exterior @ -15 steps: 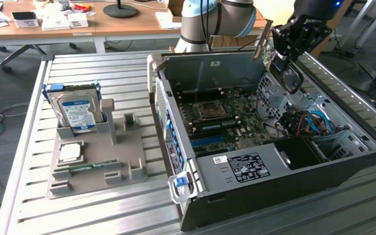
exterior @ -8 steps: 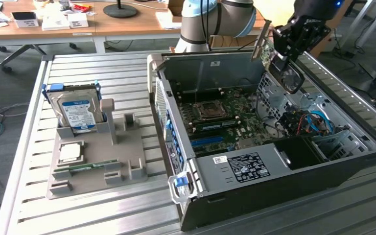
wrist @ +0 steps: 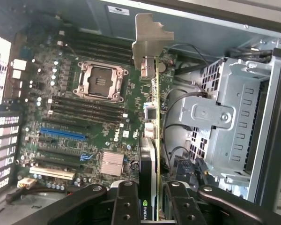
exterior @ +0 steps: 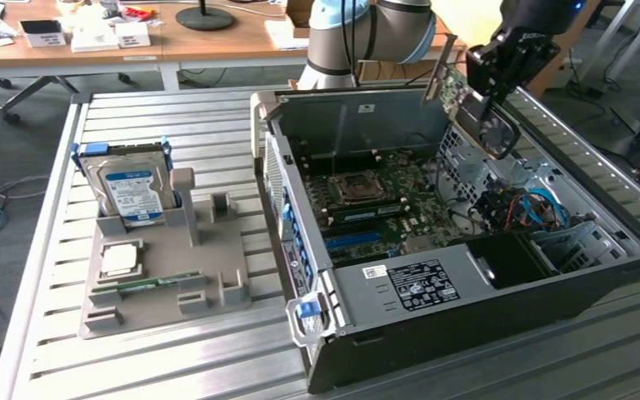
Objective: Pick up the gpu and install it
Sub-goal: 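Insert the gpu into the slot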
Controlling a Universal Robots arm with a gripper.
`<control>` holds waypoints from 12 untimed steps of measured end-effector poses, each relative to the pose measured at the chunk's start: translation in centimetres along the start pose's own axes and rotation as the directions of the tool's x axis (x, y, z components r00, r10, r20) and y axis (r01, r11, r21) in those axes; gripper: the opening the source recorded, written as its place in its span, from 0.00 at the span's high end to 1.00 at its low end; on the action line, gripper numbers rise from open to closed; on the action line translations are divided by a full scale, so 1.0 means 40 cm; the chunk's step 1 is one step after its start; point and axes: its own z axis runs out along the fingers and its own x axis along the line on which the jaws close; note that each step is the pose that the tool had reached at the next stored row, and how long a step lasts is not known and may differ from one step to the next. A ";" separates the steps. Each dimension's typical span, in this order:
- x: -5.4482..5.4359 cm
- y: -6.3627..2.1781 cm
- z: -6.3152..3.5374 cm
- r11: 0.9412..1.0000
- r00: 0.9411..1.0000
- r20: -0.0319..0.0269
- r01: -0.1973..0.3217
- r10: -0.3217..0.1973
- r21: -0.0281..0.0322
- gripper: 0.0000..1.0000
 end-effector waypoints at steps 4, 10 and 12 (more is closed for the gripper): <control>0.000 0.000 0.000 0.999 0.999 -0.002 0.034 -0.034 -0.001 0.73; 0.000 0.000 0.000 0.996 0.996 -0.005 0.094 -0.094 -0.002 0.73; 0.000 0.000 0.000 0.993 0.993 -0.006 0.114 -0.114 -0.003 0.73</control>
